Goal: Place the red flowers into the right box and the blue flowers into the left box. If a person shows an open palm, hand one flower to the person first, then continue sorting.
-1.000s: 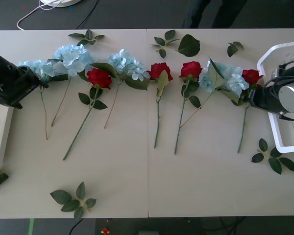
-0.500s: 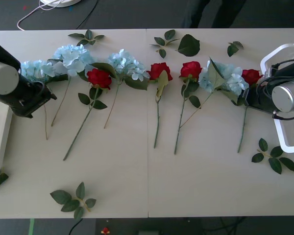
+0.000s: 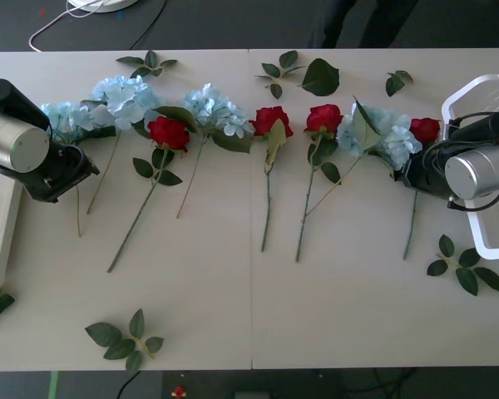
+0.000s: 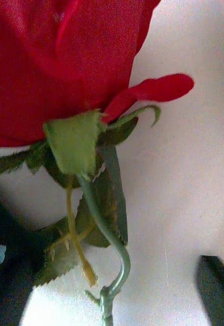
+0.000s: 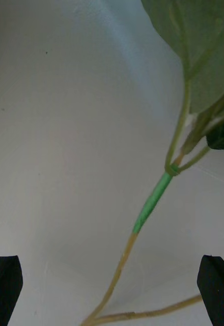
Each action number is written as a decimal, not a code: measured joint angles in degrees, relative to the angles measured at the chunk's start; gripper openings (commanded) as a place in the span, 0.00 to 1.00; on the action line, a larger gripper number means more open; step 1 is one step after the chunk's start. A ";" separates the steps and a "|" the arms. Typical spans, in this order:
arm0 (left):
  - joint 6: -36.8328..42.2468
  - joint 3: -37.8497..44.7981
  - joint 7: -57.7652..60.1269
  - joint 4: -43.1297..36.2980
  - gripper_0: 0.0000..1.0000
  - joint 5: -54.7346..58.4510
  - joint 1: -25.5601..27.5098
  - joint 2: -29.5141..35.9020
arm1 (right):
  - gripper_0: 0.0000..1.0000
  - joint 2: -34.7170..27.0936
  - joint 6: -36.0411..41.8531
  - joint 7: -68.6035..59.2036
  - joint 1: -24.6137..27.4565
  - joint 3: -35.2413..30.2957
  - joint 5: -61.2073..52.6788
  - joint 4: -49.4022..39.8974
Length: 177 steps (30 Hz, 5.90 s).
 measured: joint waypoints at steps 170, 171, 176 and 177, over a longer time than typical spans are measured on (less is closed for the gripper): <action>29.16 97.28 -67.67 -28.86 1.00 -20.03 49.78 0.67 | 0.00 7.29 6.62 -36.43 -7.47 10.72 12.23 -7.63; 29.36 97.28 -67.67 -28.90 1.00 -20.02 49.72 0.69 | 0.00 7.29 6.62 -36.43 -7.47 10.72 12.23 -7.62; 29.52 97.28 -67.67 -28.90 1.00 -20.02 49.67 0.69 | 0.00 7.29 6.61 -36.42 -7.47 10.72 12.23 -7.62; 29.52 97.28 -67.67 -28.90 1.00 -20.02 49.67 0.69 | 0.00 7.29 6.61 -36.42 -7.47 10.72 12.23 -7.62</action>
